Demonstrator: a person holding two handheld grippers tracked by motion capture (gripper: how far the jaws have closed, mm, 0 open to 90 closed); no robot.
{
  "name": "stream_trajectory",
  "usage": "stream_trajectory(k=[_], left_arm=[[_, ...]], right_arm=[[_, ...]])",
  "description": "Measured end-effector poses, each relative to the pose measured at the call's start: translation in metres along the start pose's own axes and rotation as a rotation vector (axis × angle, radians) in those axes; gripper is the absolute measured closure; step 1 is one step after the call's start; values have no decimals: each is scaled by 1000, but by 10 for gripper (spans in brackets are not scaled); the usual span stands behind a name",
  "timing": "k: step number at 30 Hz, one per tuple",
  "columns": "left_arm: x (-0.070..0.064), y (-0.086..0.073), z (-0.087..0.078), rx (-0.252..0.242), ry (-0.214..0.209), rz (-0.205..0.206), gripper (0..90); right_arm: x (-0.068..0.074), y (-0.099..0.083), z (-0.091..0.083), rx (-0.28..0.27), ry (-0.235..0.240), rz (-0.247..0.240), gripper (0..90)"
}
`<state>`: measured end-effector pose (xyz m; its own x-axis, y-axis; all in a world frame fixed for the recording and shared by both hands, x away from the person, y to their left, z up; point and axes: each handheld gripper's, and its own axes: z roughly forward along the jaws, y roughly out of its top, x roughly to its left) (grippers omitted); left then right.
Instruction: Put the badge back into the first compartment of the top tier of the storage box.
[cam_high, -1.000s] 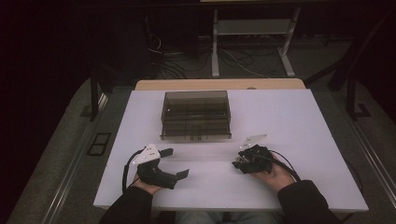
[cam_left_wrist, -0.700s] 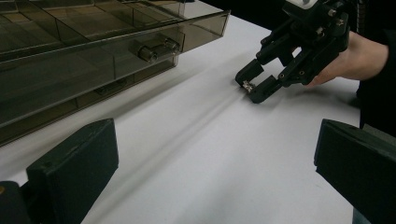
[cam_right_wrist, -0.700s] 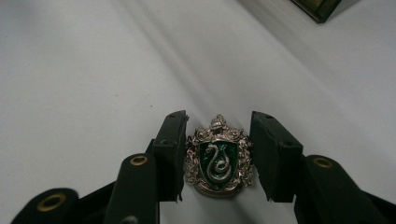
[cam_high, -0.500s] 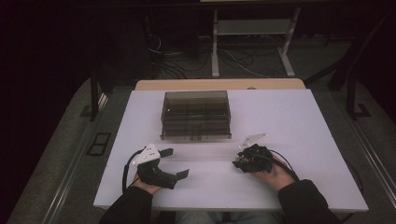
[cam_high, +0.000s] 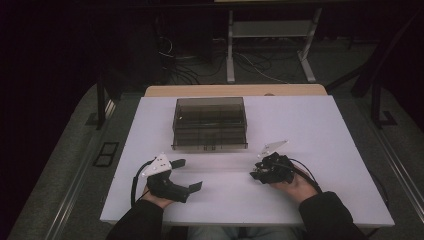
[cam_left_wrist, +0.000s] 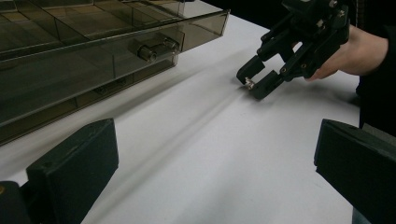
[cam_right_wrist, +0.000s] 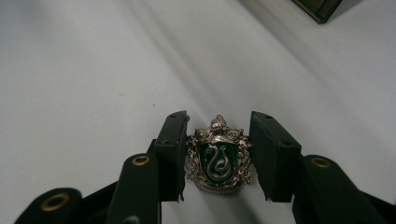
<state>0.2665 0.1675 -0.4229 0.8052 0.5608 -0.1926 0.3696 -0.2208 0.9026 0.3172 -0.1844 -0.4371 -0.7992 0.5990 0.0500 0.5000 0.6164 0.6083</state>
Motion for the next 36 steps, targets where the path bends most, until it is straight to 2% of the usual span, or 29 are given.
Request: stream_trajectory(k=[7, 11, 26, 36], left_arm=[[0, 0, 0, 3, 0, 0, 0], [1, -1, 0, 4, 0, 0, 0], [1, -1, 0, 5, 1, -2, 0], [1, -1, 0, 1, -2, -6, 0]], right_arm=[[-6, 2, -9, -20, 32, 29, 572], [-7, 5, -15, -23, 58, 26, 571], [-7, 18, -32, -34, 148, -9, 572], [-7, 28, -36, -34, 187, -36, 572]])
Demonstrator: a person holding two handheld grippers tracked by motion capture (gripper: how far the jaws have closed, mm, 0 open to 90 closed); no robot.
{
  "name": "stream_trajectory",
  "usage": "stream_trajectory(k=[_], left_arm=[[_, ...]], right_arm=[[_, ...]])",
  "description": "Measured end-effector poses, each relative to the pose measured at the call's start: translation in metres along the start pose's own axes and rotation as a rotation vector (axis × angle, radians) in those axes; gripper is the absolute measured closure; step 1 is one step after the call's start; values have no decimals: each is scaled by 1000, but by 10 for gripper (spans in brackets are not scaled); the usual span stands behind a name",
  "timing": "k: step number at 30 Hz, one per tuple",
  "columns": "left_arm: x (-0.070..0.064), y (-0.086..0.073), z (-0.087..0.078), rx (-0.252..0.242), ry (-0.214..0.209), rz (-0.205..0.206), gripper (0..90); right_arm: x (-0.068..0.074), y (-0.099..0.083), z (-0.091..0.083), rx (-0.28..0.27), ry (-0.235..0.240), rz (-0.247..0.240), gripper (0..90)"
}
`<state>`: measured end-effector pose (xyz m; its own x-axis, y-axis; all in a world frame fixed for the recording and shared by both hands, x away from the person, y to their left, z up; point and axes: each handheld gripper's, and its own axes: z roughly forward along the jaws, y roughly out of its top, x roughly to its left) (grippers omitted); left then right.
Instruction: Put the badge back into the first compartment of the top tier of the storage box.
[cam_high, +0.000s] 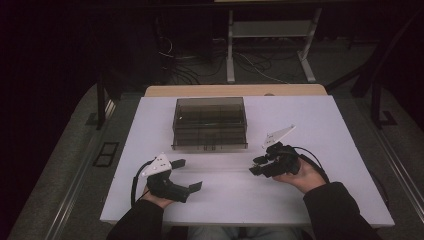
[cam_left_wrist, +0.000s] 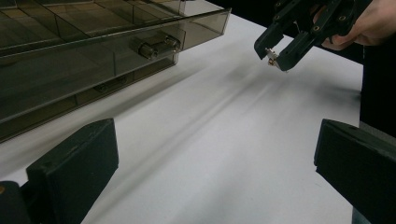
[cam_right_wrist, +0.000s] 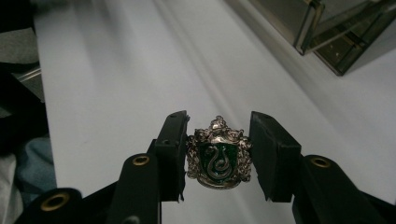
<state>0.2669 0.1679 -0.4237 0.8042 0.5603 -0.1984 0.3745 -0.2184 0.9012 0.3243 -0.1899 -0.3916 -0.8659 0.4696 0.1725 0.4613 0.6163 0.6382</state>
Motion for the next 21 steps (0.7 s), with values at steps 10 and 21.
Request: stream_trajectory(k=[10, 21], left_arm=[[0, 0, 0, 0, -2, -1, 0], [0, 0, 0, 0, -3, -1, 0]], right_arm=[[1, 12, -5, -10, 22, -18, 572], [1, 28, -10, -25, 27, -33, 572]])
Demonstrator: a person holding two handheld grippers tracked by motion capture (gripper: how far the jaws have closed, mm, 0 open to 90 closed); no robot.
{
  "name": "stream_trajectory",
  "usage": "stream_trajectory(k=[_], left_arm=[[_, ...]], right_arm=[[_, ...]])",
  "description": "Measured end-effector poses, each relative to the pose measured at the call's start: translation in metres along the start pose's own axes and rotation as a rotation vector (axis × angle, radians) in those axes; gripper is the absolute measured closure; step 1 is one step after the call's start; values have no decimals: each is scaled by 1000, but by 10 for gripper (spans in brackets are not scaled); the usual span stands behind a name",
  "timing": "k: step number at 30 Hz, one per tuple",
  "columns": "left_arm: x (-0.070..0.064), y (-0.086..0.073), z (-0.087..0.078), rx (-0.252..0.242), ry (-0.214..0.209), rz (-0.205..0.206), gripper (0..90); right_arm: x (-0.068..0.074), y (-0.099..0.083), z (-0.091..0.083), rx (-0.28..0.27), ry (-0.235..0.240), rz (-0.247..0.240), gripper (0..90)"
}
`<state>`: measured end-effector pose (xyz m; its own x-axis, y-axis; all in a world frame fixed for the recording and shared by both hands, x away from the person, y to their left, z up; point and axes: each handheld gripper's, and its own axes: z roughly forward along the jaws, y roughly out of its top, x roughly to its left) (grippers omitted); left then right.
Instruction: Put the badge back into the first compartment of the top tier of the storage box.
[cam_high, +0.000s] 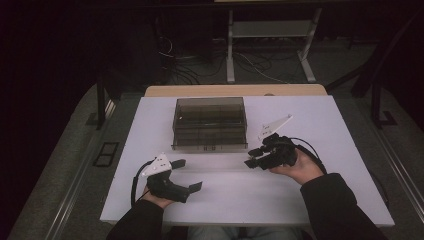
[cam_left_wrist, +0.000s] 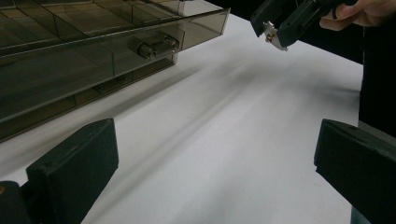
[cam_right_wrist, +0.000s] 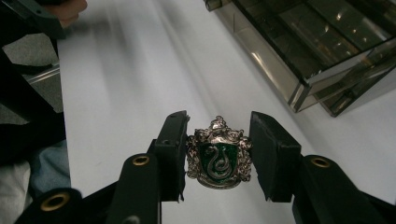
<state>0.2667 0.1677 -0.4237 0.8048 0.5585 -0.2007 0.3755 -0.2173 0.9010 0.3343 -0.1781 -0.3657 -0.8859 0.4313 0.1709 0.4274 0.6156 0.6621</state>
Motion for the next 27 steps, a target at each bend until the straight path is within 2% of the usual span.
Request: stream_trajectory(k=[5, 27], left_arm=[[0, 0, 0, 0, 0, 4, 0], [0, 0, 0, -2, -3, 4, 0]], right_arm=[[-1, 8, -2, 6, 1, -31, 572], [3, 51, 0, 14, 18, -97, 572]])
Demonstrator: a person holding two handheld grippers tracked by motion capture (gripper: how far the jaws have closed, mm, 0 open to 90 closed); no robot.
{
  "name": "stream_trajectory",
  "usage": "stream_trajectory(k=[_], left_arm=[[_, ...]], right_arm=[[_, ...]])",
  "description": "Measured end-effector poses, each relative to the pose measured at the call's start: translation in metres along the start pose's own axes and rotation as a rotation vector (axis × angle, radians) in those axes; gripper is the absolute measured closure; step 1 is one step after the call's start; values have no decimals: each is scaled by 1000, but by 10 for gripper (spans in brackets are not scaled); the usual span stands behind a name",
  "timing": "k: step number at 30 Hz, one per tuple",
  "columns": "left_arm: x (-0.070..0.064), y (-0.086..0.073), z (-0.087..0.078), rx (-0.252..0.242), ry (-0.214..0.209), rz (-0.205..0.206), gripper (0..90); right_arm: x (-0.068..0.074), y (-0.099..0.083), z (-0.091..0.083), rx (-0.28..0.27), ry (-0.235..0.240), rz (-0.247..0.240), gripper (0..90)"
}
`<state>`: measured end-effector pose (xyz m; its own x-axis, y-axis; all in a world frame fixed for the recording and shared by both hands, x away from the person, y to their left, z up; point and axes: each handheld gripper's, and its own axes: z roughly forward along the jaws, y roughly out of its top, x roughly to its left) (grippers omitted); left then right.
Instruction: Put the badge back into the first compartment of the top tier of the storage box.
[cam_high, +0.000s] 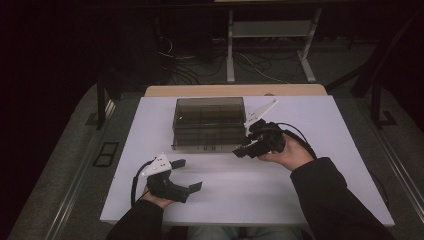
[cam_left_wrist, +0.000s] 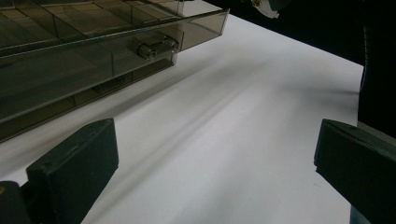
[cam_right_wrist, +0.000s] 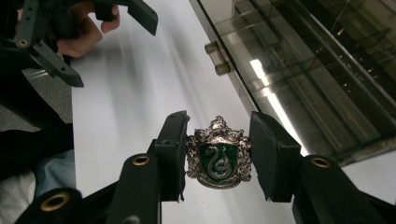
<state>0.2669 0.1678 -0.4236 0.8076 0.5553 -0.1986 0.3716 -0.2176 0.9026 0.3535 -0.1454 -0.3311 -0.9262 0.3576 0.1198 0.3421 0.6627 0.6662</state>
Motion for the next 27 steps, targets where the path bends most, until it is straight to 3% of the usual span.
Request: stream_trajectory(k=[27], left_arm=[[1, 0, -1, -1, -2, 0, 0]], right_arm=[[-5, 41, 20, 13, 13, -54, 572]])
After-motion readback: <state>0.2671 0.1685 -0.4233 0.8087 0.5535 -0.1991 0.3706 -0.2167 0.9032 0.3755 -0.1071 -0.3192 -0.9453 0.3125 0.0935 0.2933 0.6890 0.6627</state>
